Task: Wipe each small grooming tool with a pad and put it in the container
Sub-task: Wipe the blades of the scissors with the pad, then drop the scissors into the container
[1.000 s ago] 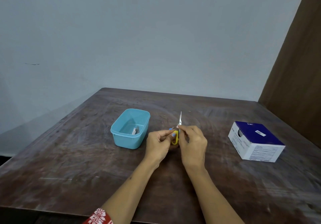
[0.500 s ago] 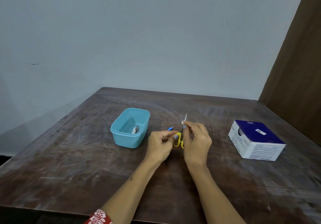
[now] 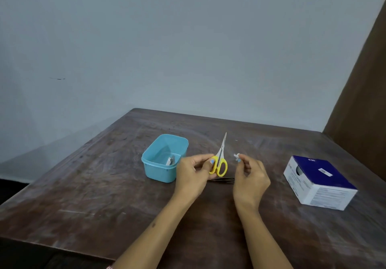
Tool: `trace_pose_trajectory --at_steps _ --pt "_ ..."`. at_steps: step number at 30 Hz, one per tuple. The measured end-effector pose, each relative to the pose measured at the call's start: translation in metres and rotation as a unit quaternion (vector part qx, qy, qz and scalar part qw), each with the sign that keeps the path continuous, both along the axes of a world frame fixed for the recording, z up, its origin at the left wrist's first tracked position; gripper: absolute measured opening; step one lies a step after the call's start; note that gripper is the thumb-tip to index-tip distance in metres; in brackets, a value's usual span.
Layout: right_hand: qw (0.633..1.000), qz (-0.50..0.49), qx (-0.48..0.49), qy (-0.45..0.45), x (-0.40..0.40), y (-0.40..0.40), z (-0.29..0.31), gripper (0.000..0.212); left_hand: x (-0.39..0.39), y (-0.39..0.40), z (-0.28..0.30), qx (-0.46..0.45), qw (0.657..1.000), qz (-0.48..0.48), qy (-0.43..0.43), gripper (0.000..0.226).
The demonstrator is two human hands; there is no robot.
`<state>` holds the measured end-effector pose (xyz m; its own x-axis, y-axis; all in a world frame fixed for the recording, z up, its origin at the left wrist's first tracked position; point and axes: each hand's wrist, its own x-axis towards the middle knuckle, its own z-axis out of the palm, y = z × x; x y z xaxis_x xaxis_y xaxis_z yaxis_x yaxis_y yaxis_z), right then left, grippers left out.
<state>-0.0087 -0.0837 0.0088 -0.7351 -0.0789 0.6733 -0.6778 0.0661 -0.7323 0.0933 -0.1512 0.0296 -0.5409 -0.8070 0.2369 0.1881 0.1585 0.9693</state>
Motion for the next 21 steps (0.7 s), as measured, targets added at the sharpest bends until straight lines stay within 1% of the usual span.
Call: trace_pose_trajectory --at_steps 2,4,5,6,8,10,12,13,18,21 --pt "1.000 0.004 0.004 -0.003 0.000 -0.001 -0.001 0.021 0.012 -0.011 0.022 -0.034 0.998 0.049 -0.015 0.016" --pt "1.000 0.008 0.014 -0.014 0.000 -0.002 -0.002 0.020 0.027 -0.030 0.045 -0.065 0.991 0.106 -0.054 0.025" --pt "1.000 0.007 0.018 -0.017 0.000 -0.002 -0.002 0.020 0.035 -0.040 0.055 -0.087 0.983 0.135 -0.083 0.023" --pt "1.000 0.008 0.019 -0.016 0.000 -0.002 -0.002 0.020 0.042 -0.050 0.063 -0.115 0.971 0.167 -0.127 0.018" --pt "1.000 0.010 0.019 -0.012 0.000 -0.001 -0.002 0.020 0.052 -0.064 0.074 -0.168 0.930 0.218 -0.242 0.013" --pt "1.000 0.015 0.022 -0.011 0.001 -0.001 -0.002 0.020 0.053 -0.068 0.077 -0.178 0.894 0.229 -0.342 0.012" --pt "0.999 0.022 0.023 -0.013 0.001 -0.001 -0.003 0.019 0.049 -0.067 0.076 -0.179 0.861 0.225 -0.419 0.012" --pt "0.999 0.026 0.022 -0.014 0.001 -0.001 -0.003 0.018 0.045 -0.067 0.074 -0.181 0.849 0.222 -0.445 0.007" --pt "0.999 0.036 0.020 -0.015 0.003 -0.001 -0.003 0.017 0.032 -0.068 0.058 -0.188 0.821 0.208 -0.498 0.018" --pt "0.999 0.038 0.017 -0.015 0.002 -0.001 -0.002 0.018 0.031 -0.067 0.052 -0.182 0.814 0.209 -0.510 0.025"
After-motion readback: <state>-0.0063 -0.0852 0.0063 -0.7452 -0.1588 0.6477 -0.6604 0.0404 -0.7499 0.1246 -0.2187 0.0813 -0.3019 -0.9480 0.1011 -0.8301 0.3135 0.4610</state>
